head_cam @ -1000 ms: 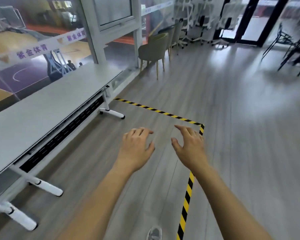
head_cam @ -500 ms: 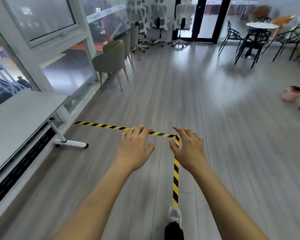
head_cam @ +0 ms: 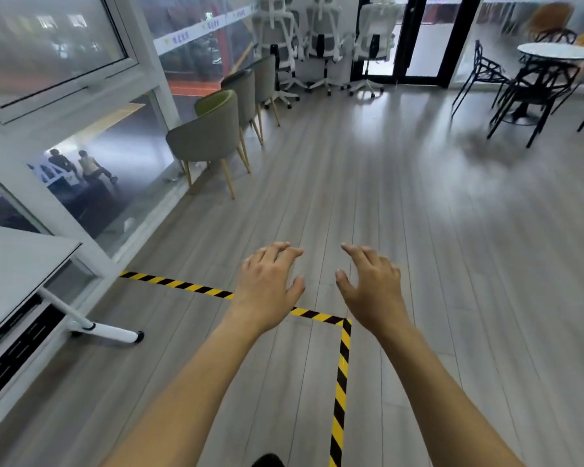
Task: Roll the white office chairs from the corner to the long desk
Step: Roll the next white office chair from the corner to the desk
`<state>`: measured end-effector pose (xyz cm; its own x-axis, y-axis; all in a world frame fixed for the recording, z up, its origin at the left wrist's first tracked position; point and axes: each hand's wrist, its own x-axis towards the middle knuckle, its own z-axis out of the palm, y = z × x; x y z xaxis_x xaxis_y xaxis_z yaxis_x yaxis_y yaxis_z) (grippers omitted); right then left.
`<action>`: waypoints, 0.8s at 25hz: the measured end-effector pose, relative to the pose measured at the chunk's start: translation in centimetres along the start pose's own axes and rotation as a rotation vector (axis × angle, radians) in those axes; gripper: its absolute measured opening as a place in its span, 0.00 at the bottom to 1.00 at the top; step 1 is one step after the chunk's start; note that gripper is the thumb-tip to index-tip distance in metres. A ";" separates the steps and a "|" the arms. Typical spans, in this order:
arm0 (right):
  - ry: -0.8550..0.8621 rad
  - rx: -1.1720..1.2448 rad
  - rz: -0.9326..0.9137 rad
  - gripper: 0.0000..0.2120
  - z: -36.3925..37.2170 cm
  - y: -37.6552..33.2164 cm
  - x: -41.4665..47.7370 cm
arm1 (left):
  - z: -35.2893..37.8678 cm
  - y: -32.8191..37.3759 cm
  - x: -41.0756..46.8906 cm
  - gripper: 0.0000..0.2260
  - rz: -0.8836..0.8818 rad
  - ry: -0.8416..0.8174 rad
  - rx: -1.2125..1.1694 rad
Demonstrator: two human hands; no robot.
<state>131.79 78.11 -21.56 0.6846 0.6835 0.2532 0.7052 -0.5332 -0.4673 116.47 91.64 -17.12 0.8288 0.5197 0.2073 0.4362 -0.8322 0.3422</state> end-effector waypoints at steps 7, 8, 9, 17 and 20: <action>-0.054 -0.036 0.036 0.23 6.0 4.5 24.1 | 4.5 -7.0 24.3 0.18 -0.007 0.020 -0.009; -0.061 -0.036 0.043 0.23 6.6 4.7 27.6 | 4.8 -7.8 27.8 0.18 -0.011 0.013 -0.017; -0.063 -0.040 0.044 0.23 7.2 4.9 31.4 | 4.9 -8.7 31.7 0.17 -0.004 0.011 -0.013; -0.020 -0.019 0.094 0.22 10.3 9.3 57.1 | 7.2 -12.9 58.2 0.16 0.068 0.025 -0.015; -0.005 -0.016 0.106 0.21 12.5 12.9 67.4 | 10.2 -14.6 69.3 0.15 0.062 0.025 0.001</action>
<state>184.70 123.56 -21.11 0.7549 0.6252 0.1982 0.6313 -0.6107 -0.4779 171.11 137.80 -17.07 0.8451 0.4721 0.2510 0.3851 -0.8630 0.3270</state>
